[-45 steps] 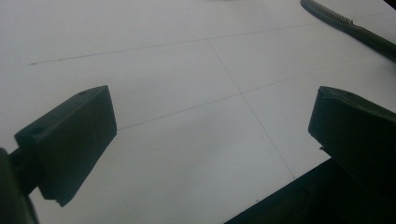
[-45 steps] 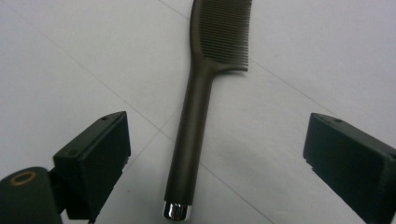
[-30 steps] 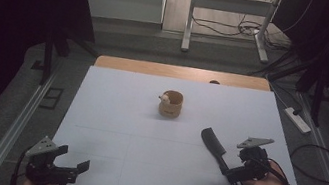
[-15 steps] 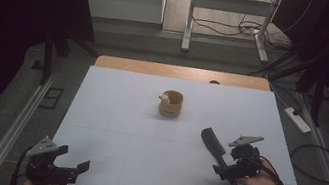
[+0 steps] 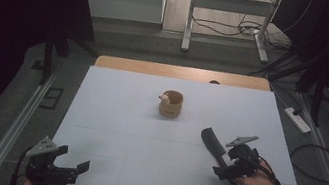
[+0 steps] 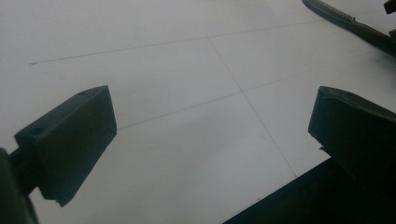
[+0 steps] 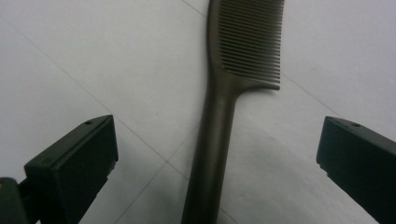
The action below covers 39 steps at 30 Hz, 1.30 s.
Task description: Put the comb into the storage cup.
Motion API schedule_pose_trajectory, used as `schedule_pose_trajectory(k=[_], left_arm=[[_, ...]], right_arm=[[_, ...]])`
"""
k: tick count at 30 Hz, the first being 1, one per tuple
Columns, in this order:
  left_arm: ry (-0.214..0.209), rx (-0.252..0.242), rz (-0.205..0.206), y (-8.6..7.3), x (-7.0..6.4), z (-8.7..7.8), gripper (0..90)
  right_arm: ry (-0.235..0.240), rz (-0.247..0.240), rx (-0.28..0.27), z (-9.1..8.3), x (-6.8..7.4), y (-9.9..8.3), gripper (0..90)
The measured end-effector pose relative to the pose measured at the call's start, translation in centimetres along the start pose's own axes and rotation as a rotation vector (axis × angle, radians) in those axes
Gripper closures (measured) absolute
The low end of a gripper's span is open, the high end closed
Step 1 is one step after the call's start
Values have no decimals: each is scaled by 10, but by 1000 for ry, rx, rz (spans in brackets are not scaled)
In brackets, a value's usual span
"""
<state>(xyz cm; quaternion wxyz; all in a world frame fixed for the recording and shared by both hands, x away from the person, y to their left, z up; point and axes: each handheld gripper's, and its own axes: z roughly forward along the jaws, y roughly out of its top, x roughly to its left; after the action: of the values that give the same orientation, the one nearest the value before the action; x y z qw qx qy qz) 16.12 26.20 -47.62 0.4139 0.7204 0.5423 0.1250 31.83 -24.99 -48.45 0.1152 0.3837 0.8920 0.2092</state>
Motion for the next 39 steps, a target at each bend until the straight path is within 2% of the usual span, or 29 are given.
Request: schedule_pose_trajectory(k=[2,9,15,20,29,35,36,37,38,39], left_arm=[[-1,-1,-1,0,0,0,11],[-2,0,-2,0,0,0,11],[-2,0,-2,0,0,0,11],[-1,0,-1,0,0,0,11],[0,1,0,0,0,0,11],[-2,2,-1,0,0,0,11],[0,2,0,0,0,0,11],[-1,2,0,0,0,0,11],[0,2,0,0,0,0,11],[0,2,0,0,0,0,11]], right_arm=[[-2,9,11,3,-1,-1,0],[-14,-17,54,16,-2,-6,0],[-20,-7,82,23,-4,-9,0],[-3,13,90,25,-8,-10,0],[-9,25,97,25,-7,-10,0],[-15,45,129,25,-6,-7,5],[-13,43,128,23,-5,-7,43],[-13,43,128,23,-5,-7,43],[-13,40,122,21,-5,-6,112],[-13,40,122,21,-5,-6,112]])
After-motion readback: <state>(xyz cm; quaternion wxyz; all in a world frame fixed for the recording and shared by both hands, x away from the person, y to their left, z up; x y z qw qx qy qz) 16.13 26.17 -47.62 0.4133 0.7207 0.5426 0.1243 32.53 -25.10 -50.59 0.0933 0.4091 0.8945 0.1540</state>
